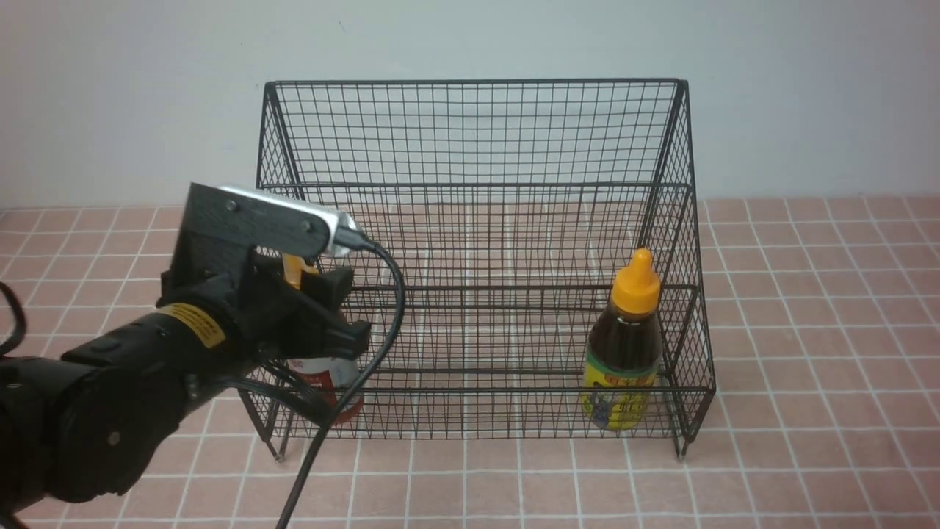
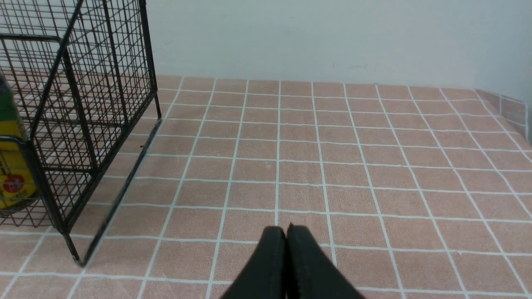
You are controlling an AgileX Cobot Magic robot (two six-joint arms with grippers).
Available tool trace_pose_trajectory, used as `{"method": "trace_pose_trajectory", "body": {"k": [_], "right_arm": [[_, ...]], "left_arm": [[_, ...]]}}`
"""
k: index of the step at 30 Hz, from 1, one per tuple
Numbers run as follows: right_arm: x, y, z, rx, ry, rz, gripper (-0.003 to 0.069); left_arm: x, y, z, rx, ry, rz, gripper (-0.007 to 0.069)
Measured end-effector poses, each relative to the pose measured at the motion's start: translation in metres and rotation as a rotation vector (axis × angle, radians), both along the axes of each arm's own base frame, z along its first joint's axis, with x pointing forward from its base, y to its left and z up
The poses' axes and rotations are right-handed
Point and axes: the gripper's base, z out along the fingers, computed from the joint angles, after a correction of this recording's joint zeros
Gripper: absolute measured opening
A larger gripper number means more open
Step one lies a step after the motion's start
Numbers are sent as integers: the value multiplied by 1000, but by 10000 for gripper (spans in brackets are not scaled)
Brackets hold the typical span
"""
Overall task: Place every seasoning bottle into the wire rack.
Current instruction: Use the left arm to put the condiment bottle back on the shelf
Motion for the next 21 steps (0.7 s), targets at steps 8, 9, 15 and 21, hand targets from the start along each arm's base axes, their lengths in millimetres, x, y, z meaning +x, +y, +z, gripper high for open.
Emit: {"method": "trace_pose_trajectory", "body": {"k": [8, 9, 15, 21], "right_arm": [[0, 0, 0, 0, 0, 0, -14], [0, 0, 0, 0, 0, 0, -14], [0, 0, 0, 0, 0, 0, -14], [0, 0, 0, 0, 0, 0, -14]], "left_arm": [[0, -1, 2, -1, 17, -5, 464], [-2, -1, 2, 4, 36, -10, 484], [-29, 8, 32, -6, 56, -44, 498], [-83, 29, 97, -77, -98, -83, 278]]}}
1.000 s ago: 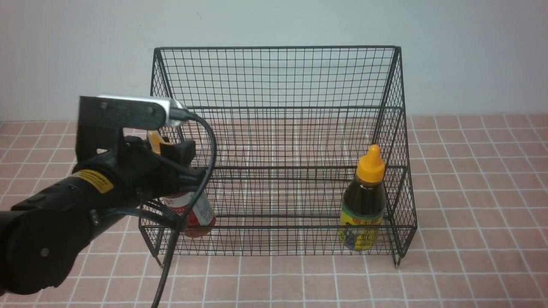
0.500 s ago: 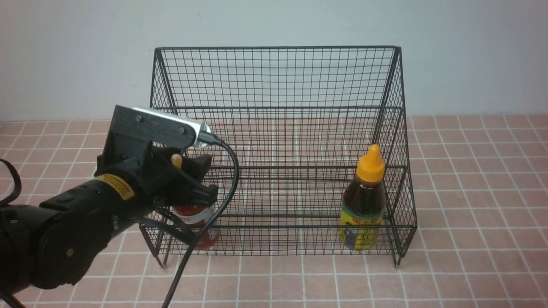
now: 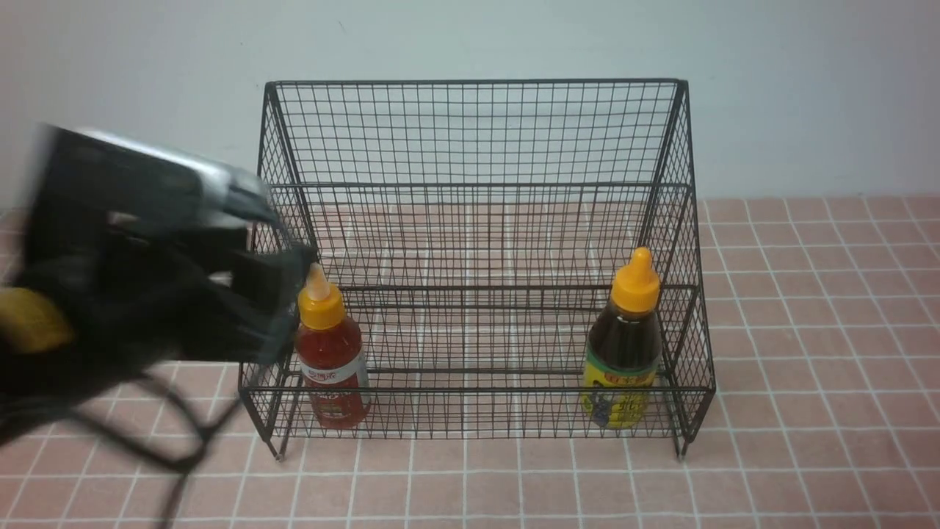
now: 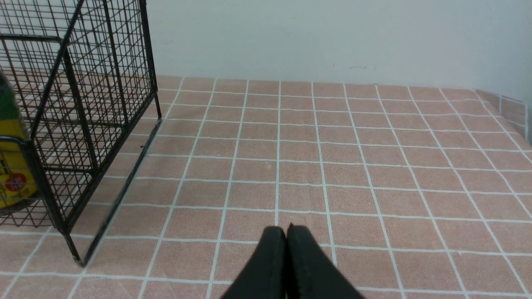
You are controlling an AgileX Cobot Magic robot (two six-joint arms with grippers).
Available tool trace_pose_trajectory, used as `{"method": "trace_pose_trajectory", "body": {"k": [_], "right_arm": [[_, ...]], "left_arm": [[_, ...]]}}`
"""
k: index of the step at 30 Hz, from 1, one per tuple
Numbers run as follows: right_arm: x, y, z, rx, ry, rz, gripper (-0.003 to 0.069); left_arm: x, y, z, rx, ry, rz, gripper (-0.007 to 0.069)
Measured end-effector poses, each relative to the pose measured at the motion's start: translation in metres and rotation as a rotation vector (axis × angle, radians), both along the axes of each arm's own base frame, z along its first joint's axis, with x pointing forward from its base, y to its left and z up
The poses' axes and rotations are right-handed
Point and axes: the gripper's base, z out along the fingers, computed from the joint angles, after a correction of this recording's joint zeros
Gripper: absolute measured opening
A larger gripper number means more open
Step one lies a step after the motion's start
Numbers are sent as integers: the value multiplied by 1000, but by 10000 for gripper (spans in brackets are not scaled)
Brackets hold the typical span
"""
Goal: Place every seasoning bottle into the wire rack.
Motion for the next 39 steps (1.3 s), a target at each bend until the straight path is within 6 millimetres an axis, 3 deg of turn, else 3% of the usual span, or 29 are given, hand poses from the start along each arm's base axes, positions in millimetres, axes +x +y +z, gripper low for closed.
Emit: {"method": "trace_pose_trajectory", "body": {"k": [1, 2, 3, 4, 5, 13, 26, 29, 30, 31, 32, 34, 35, 38, 39], "right_arm": [[0, 0, 0, 0, 0, 0, -14], [0, 0, 0, 0, 0, 0, -14], [0, 0, 0, 0, 0, 0, -14], [0, 0, 0, 0, 0, 0, -14], [0, 0, 0, 0, 0, 0, -14], [0, 0, 0, 0, 0, 0, -14], [0, 0, 0, 0, 0, 0, -14], [0, 0, 0, 0, 0, 0, -14], [0, 0, 0, 0, 0, 0, -14], [0, 0, 0, 0, 0, 0, -14], [0, 0, 0, 0, 0, 0, -14], [0, 0, 0, 0, 0, 0, -14], [0, 0, 0, 0, 0, 0, -14], [0, 0, 0, 0, 0, 0, -14], [0, 0, 0, 0, -1, 0, -14]], "left_arm": [[-8, 3, 7, -12, -22, -3, 242], [-23, 9, 12, -16, -28, -15, 137], [-25, 10, 13, -17, -29, -16, 125], [-41, 16, 18, -18, -39, -28, 50], [-49, 19, 20, -20, -44, -34, 25], [-87, 35, 33, -53, -135, -49, -7], [-103, 48, 31, 24, -175, -18, -7], [-110, 56, 15, 14, -166, 56, -7], [-113, 61, -1, 16, -153, 102, -7], [-115, 61, -1, 14, -160, 109, -7], [-117, 65, -25, 18, -143, 166, -7], [-120, 68, -37, 15, -152, 195, -7], [-121, 71, -66, 25, -136, 257, -7], [-121, 74, -102, 29, -113, 320, -7], [-118, 75, -124, 36, -74, 352, -7]]}}
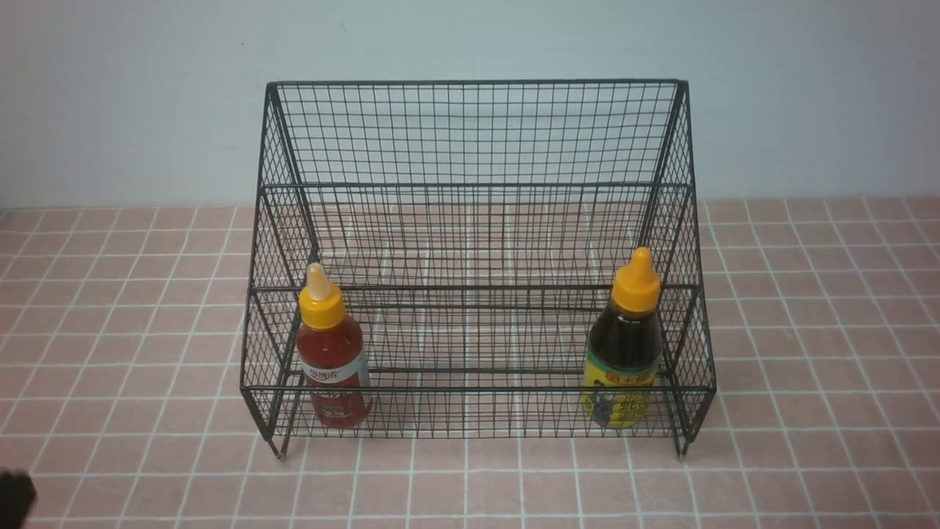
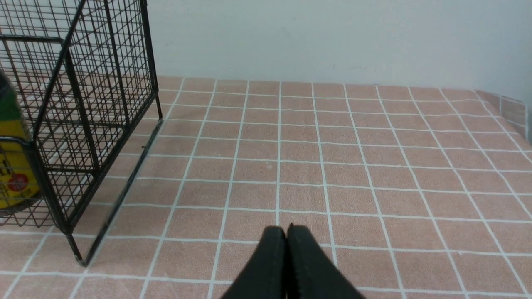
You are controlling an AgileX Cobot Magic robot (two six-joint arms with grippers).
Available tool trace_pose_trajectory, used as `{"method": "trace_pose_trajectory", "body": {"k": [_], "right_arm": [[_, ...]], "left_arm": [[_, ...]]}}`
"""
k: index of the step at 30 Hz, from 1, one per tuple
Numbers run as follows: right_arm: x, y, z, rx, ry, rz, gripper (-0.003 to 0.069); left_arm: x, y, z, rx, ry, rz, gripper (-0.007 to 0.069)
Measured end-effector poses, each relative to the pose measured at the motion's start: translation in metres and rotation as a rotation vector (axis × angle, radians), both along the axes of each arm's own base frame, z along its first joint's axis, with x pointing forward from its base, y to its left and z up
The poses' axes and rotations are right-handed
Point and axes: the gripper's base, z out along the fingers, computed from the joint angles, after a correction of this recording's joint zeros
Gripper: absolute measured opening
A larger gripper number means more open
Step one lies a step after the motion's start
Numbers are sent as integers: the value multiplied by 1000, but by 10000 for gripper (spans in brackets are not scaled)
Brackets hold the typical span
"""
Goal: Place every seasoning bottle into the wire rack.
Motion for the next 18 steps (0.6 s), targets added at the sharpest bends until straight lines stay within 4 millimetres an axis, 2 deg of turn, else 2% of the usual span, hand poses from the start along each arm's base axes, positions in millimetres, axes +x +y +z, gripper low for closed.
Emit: {"method": "trace_pose_trajectory", "body": {"k": [3, 18], "right_arm": [[0, 0, 0, 0, 0, 0, -14], [0, 0, 0, 14, 0, -3, -14]], "left_arm": [[3, 1, -34, 5, 87, 30, -7], [3, 1, -35, 0, 88, 34, -7]]}}
